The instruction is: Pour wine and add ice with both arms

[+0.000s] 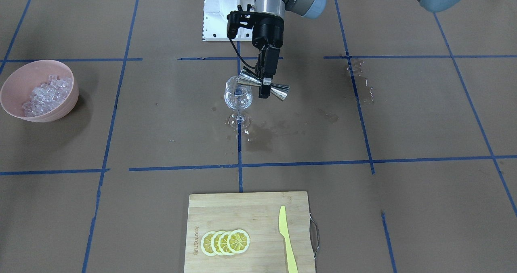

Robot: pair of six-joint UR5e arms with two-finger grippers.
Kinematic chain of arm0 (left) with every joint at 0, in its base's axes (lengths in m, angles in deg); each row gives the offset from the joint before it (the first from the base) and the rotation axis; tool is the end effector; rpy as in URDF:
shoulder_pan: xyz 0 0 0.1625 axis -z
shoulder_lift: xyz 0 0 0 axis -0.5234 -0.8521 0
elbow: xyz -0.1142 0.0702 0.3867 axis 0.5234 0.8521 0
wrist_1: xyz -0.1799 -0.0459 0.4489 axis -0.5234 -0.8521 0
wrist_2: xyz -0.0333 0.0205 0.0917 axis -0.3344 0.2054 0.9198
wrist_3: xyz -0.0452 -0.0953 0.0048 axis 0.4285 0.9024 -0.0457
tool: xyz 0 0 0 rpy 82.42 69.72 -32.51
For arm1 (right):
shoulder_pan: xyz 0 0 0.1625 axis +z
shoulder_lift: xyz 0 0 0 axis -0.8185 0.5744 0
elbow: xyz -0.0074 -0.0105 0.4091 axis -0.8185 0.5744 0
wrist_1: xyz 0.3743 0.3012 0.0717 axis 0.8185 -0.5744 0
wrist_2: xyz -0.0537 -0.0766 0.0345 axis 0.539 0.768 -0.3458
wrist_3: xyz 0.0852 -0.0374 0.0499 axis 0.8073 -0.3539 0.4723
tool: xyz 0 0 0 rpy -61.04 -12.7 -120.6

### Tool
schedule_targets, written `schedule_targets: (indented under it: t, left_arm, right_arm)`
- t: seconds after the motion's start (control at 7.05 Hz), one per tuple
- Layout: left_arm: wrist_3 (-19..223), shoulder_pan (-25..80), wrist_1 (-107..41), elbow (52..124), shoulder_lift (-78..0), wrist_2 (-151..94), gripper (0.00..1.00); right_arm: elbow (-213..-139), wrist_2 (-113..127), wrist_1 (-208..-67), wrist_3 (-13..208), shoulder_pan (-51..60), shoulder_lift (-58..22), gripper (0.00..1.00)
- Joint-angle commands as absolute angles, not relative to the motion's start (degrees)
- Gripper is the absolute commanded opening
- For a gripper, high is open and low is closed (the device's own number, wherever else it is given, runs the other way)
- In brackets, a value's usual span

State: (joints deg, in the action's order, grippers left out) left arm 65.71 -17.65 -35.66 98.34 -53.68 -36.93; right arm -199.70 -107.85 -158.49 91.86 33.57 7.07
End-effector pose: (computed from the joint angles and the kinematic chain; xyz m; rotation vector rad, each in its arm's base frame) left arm 0.5621 -0.3704 0.0818 1.4550 -0.2491 0.7176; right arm 0.0415 -0.5122 0.4437 0.1397 -0.8539 0.0458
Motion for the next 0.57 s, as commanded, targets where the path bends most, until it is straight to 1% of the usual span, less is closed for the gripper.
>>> schedule_targets:
  t: [0.0,0.43]
  left_arm:
    - [62.72,-17.93,-35.34,98.99,-53.75,-35.52,0.0]
    - [61.49,-18.2,-35.25,98.73,-53.48,-35.34,0.0]
  right_arm:
    - [-199.69,-107.85,-158.5,91.97,33.57,7.07,1.0]
    - [-199.69,-107.85,-158.5,91.97,33.57,7.07,1.0]
